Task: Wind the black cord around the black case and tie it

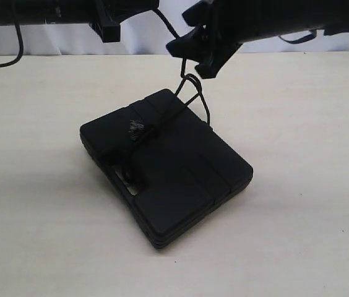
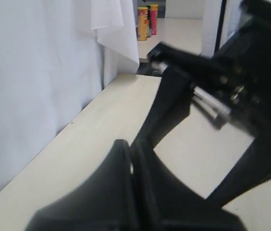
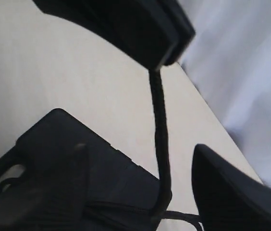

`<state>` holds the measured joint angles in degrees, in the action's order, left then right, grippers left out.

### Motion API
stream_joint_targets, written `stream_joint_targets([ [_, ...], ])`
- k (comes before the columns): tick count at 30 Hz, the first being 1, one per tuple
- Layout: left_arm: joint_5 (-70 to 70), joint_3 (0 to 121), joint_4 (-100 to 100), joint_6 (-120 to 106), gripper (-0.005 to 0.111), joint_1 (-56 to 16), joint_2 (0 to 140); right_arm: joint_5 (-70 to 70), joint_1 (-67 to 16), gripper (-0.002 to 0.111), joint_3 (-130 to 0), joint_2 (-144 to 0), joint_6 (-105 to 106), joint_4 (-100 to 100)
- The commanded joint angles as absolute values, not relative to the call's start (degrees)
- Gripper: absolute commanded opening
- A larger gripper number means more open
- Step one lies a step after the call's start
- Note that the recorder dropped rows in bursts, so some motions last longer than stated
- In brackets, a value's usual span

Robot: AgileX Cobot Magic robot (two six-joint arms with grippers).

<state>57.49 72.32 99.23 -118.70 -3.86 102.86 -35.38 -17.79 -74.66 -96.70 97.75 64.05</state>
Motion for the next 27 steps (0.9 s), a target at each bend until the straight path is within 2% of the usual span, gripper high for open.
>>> stream_joint_targets([
  [1,61.1,72.8,99.9,-118.1,0.000,-3.7,102.2,-25.9,-19.8,0.058,-74.5,-99.0,98.4,64.0],
  [4,61.0,72.8,99.9,-117.3,0.000,-3.7,102.2,-22.3,-19.8,0.058,-74.5,-99.7,97.7,64.0],
  [6,61.0,72.8,99.9,-117.3,0.000,-3.7,102.2,-22.4,-19.8,0.051,-74.5,-100.1,97.7,64.0],
  [8,61.0,72.8,99.9,-117.3,0.000,-3.7,102.2,-22.4,-19.8,0.035,-74.5,-100.5,97.7,64.0],
  [10,60.6,72.8,99.9,-117.3,0.000,-3.7,102.2,-22.4,-19.8,0.009,-74.5,-100.4,98.1,64.0],
  [11,60.1,72.8,99.9,-117.3,0.000,-3.7,102.2,-22.5,-19.8,0.005,-74.5,-100.4,98.0,64.0],
  [15,57.4,72.8,99.9,-115.0,0.001,-3.7,102.2,-23.0,-19.8,0.004,-74.5,-100.4,97.5,64.0],
  [17,57.0,72.8,99.8,-114.9,0.006,-3.7,102.2,-23.0,-19.8,0.004,-74.6,-100.3,96.3,64.0],
  [20,55.6,72.8,94.7,-112.2,0.025,-3.7,101.9,-22.8,-18.3,0.004,-74.6,-99.0,94.9,63.4],
  [24,46.8,72.8,82.5,-99.3,0.055,-3.7,100.0,-21.6,-13.9,0.004,-74.6,-96.7,91.8,63.4],
  [27,43.2,72.8,70.4,-80.6,0.061,-3.7,100.1,-20.9,-9.6,0.004,-74.6,-95.9,87.8,63.4],
])
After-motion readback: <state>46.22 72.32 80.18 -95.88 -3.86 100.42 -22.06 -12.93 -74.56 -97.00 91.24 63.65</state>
